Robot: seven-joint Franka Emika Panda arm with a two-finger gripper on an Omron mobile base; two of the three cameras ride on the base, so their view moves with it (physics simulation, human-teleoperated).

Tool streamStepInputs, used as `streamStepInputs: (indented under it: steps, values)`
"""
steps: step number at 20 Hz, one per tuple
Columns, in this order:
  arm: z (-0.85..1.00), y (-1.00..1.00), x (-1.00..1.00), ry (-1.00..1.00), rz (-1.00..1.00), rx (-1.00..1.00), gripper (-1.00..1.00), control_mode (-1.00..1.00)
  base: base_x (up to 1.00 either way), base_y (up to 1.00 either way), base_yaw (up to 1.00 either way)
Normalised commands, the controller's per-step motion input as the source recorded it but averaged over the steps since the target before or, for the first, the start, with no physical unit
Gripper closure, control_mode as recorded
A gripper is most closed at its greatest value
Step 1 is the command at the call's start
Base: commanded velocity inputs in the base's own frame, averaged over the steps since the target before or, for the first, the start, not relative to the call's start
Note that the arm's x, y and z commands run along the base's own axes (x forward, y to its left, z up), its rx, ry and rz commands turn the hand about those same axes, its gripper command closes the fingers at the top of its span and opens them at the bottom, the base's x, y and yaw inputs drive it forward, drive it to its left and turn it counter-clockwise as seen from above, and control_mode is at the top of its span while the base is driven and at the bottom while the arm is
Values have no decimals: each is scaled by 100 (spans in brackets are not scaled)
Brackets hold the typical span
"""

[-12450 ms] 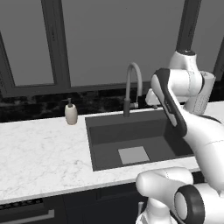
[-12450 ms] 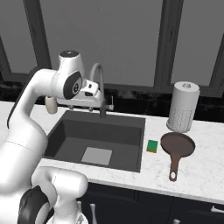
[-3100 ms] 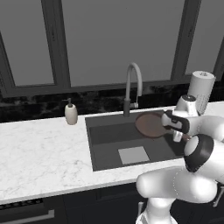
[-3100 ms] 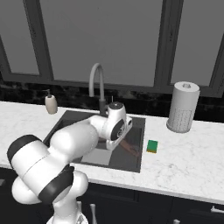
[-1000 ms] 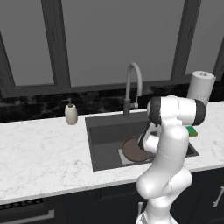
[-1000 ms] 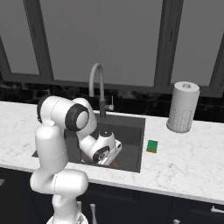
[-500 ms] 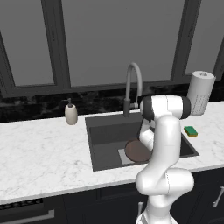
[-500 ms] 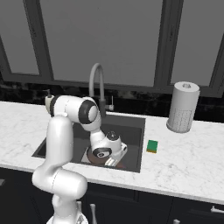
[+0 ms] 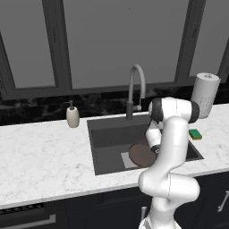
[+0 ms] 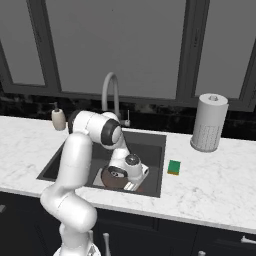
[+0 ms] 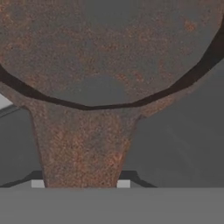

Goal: Pick the pan and sponge and place them into the sink. Then turn on the water.

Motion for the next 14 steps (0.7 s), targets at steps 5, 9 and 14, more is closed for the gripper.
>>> streamStepInputs:
  steps: [5, 9, 14]
  values:
    - [-13, -19, 11, -9, 0, 0, -100, -100, 0, 0, 0]
    - [2, -8, 0, -19, 0, 4, -100, -100, 0, 0, 0]
    - [60, -1, -2, -27, -1, 10, -100, -100, 0, 0, 0]
